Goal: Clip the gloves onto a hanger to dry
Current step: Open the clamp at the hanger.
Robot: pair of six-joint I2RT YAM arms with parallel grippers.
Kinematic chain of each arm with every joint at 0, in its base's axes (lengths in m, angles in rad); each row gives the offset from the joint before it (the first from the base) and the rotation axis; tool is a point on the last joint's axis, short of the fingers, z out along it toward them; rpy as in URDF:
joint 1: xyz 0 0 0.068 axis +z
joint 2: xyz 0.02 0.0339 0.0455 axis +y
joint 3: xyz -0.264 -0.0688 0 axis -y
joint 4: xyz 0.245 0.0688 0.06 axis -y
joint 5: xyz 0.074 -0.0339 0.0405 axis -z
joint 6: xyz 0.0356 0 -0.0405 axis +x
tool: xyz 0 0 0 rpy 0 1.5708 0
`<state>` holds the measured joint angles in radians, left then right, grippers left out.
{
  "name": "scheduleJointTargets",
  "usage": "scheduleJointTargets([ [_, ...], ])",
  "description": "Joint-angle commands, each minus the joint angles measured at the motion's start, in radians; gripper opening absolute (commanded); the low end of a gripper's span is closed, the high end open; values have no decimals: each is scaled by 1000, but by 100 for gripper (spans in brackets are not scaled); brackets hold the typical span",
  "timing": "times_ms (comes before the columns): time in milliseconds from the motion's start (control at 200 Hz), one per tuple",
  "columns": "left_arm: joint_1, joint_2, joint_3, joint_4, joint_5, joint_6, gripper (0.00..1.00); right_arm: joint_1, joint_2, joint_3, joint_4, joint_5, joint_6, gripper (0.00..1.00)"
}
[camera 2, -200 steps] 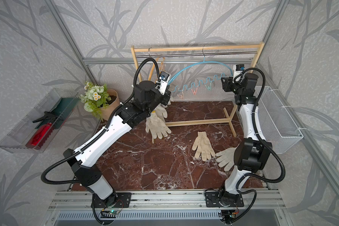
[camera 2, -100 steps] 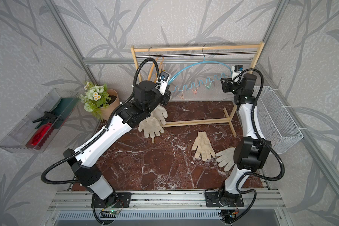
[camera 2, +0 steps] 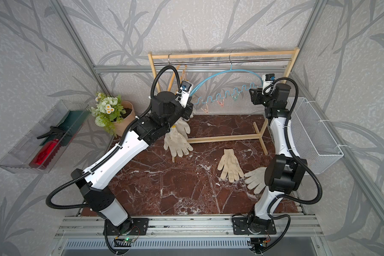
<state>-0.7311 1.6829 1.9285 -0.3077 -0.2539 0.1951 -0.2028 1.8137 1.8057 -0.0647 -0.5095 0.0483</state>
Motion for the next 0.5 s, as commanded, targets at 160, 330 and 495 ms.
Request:
scheduleJointTargets([
  [160,4,-43,-9,6,14,-13,0,10,-9,-12,14,8,-49,53],
  [330,4,-42,-10,6,14,-11,1,12,-18,-27,16,29,-63,54],
  [495,4,-43,-10,6,16,-12,1,19,-21,-31,15,68,-83,43],
])
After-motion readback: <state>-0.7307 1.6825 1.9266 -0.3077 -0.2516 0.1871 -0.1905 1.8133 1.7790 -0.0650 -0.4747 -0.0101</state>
